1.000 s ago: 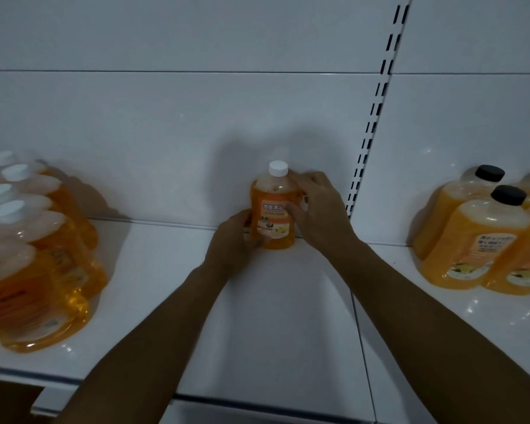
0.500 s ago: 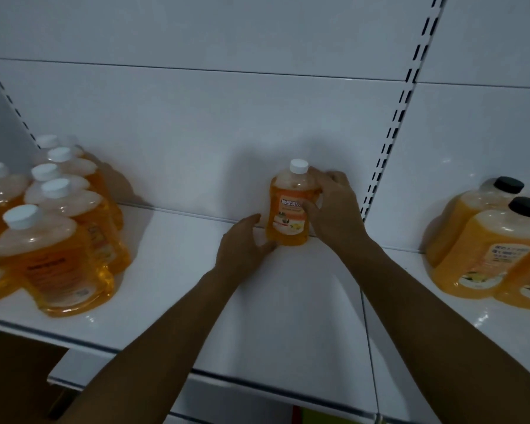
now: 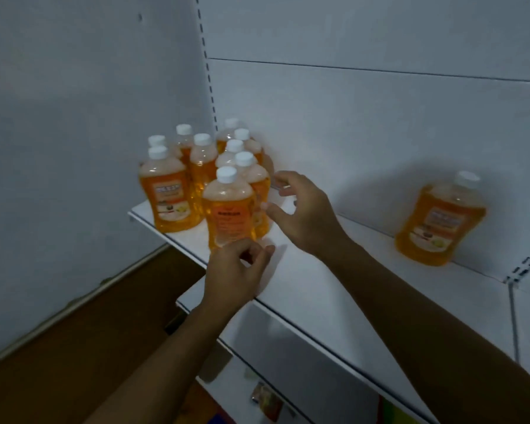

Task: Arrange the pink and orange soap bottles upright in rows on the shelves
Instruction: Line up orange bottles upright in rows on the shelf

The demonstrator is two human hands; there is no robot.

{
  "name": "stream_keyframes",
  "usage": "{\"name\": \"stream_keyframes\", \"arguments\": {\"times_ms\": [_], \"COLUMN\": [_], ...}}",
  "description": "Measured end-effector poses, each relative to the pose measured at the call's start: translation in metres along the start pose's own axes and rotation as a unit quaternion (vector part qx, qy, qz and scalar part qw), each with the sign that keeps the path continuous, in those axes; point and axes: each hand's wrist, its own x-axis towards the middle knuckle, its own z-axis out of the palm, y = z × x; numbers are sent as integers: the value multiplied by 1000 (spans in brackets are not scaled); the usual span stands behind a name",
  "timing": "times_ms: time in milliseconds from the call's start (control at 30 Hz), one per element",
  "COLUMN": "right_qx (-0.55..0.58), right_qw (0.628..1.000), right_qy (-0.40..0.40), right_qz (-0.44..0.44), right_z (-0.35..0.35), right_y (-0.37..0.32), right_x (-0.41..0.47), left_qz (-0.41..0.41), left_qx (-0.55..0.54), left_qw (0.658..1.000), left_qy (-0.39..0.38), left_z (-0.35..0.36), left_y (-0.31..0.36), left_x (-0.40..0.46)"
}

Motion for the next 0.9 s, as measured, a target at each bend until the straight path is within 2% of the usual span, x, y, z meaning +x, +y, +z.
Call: {"name": "stream_keyframes", "arguments": {"times_ms": [100,167,267,333,500,633,733,900], "right_qx": [22,13,4,13,58,32,58,207], "right_qw": [999,999,999,999,996,998,991,940], "right_qy": [-35,-34,-29,-32,-55,-51,10,71], "right_qz": [3,7,15,19,36,29,119,260], "right_z": [26,36,38,36,20,6,-4,-18], "right_y": [-20,-26,-25,-23,-19,-16,-14,-13], "right_x": [10,12,14,14,5,-7,-20,-32], "left_qz": [-32,-59,-110,-97,-86,-99,-54,77], "left_qx": [-8,-10,-57,-74,-25,-105,-113,-73], "left_qw": [993,989,990,992,995,990,992,991], "left_qy": [116,137,64,27,32,5,26,81], "left_z": [-33,-41,-41,-35,-32,-24,-5,43], "left_y": [-21,-30,-33,-36,-38,-18,5,39], "left_x": [-3,0,10,13,17,15,14,20]}}
